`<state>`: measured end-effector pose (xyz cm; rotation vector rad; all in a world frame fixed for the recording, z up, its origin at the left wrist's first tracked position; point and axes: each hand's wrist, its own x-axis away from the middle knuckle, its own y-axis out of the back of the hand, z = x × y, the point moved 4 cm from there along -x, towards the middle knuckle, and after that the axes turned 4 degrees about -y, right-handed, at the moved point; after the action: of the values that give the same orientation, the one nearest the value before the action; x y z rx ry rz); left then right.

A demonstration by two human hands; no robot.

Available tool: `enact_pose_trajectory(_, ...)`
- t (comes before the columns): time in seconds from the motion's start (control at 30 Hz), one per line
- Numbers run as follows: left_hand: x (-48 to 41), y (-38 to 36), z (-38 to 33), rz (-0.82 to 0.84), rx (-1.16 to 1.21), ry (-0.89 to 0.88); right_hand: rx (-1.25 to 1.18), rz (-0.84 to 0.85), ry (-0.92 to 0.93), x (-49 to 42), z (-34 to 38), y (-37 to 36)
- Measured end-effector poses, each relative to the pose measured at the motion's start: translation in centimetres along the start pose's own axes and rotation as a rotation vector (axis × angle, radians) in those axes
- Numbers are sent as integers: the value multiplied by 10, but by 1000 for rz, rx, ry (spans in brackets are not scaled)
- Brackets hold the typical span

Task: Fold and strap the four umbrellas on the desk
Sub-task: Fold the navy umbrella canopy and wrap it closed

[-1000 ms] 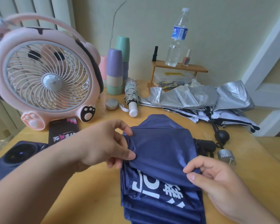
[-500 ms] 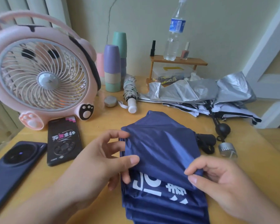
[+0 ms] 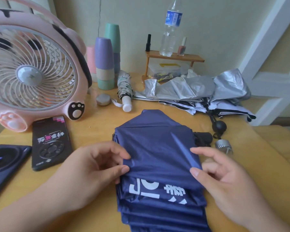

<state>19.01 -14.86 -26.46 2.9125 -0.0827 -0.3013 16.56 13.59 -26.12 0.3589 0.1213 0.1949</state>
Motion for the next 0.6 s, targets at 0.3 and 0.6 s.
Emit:
enact_pose_trajectory(0.3,1,0,5,80,-257,-81,77,55,-7,3,-12,-1)
enact_pose_trajectory(0.6,2,3,-4,64,-587,-225,434,5,221,9,-11,-4)
